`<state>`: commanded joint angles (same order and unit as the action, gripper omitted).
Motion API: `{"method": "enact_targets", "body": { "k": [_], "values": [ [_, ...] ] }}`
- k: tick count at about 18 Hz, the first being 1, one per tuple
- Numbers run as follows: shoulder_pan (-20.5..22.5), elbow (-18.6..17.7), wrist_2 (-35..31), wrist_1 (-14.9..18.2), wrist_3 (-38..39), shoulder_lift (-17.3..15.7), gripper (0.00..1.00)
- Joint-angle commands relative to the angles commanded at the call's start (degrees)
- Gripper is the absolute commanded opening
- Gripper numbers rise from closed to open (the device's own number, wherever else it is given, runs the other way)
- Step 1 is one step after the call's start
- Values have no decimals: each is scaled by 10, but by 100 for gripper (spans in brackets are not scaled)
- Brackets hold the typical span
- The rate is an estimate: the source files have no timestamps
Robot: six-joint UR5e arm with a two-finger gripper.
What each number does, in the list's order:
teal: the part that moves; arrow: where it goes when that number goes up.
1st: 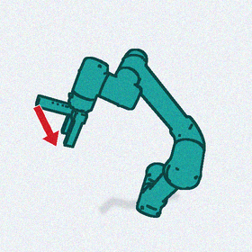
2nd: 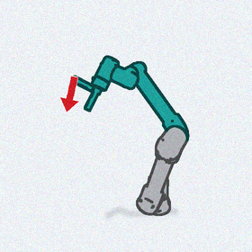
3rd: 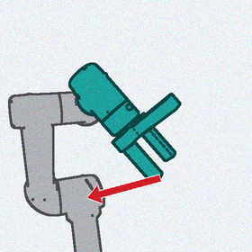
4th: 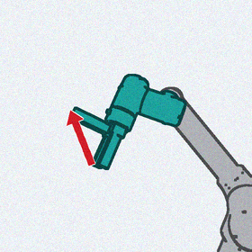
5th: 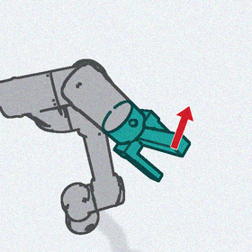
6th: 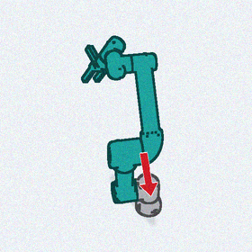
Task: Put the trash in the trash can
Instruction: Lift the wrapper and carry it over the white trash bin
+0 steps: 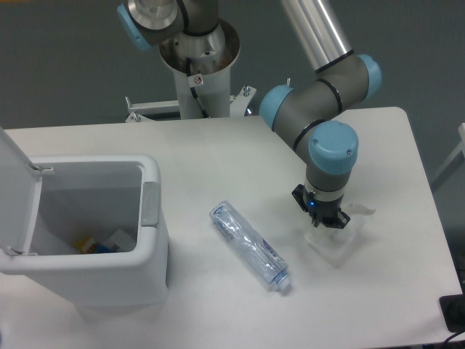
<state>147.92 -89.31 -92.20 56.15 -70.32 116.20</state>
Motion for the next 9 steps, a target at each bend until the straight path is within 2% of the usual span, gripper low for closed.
{"method": "enact_targets", "body": {
  "k": [3, 5, 8, 9],
  "values": [
    [-3, 45, 39, 33, 12, -13, 0],
    [-1, 75, 99, 35, 52, -21, 0],
    [3, 83, 242, 33, 129, -46, 0],
    [-1, 83, 260, 32, 148, -59, 0]
  ]
}}
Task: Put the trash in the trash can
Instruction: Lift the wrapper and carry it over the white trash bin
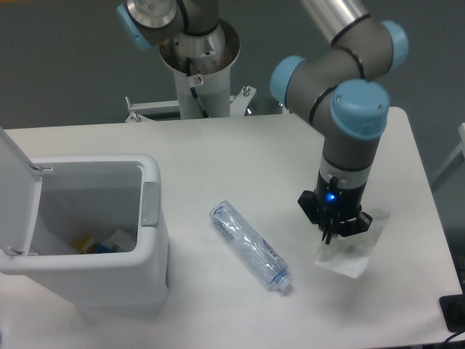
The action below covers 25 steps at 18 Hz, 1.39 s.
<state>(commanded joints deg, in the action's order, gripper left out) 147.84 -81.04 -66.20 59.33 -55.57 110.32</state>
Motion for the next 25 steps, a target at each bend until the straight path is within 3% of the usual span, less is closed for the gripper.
{"method": "enact_targets", "body": {
  "k": [6, 10, 14, 19, 22, 25],
  "values": [
    [-68, 65, 78, -4, 135, -19, 0],
    [-99, 66, 105, -5, 143, -50, 0],
    [-118, 66, 124, -25, 160, -59, 0],
    [-183, 56, 124, -25, 167, -79, 0],
    [-211, 23, 121, -25, 172, -97, 5],
    [-236, -19, 118, -27, 171, -114, 19]
  ]
}}
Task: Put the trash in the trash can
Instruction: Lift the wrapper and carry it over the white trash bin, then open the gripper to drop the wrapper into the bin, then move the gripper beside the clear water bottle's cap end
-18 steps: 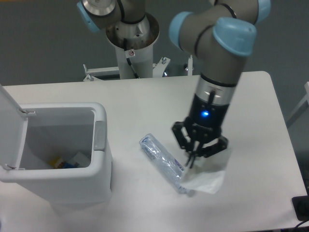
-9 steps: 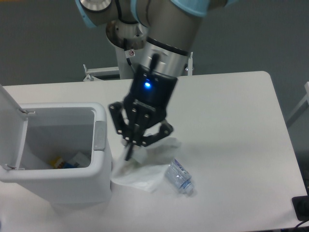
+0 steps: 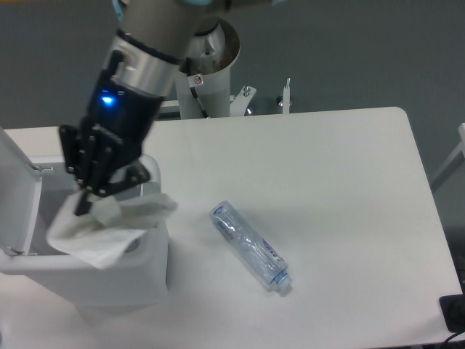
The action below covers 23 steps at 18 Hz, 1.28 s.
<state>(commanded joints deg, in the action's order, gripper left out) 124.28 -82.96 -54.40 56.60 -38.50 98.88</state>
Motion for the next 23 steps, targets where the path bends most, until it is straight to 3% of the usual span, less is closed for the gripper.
{"method": "enact_targets", "body": {
  "k": [1, 3, 4, 9, 14, 20, 23],
  "values": [
    [-3, -6, 0, -2, -2, -4, 32],
    [-14, -17, -1, -3, -5, -7, 87],
    [-15, -17, 0, -3, -5, -5, 98],
    [-2, -5, 1, -9, 3, -2, 100],
    [110, -6, 4, -9, 20, 10, 100],
    [203, 4, -2, -7, 25, 70, 100],
    [221, 3, -2, 10, 28, 101, 100]
  ]
}}
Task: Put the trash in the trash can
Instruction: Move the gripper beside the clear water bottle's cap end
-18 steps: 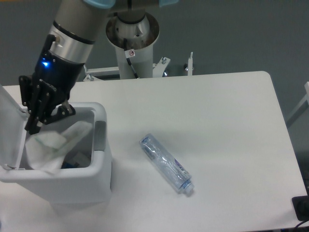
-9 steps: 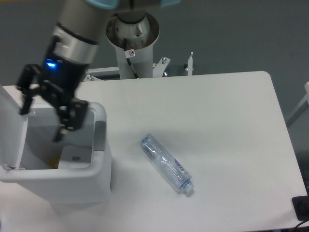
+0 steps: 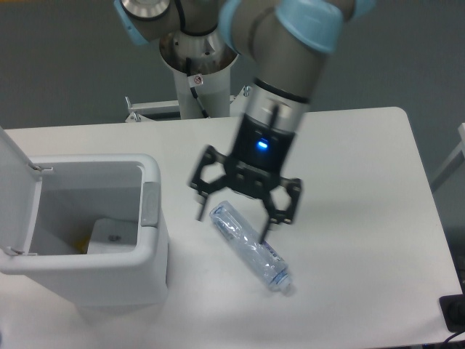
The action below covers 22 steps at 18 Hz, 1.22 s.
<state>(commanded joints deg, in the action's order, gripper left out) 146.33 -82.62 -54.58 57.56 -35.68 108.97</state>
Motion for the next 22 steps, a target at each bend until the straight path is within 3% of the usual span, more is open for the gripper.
{"method": "enact_targets", "body": {
  "k": [5, 9, 12, 16, 19, 22],
  "values": [
    [3, 31, -69, 120, 11, 35, 100],
    [0, 22, -71, 151, 23, 40, 100],
    [1, 23, -75, 206, 32, 30, 100],
    [5, 25, -112, 225, 33, 37, 100],
    [15, 6, -112, 242, 33, 32, 100],
    [15, 4, -160, 276, 40, 33, 100]
  ]
}}
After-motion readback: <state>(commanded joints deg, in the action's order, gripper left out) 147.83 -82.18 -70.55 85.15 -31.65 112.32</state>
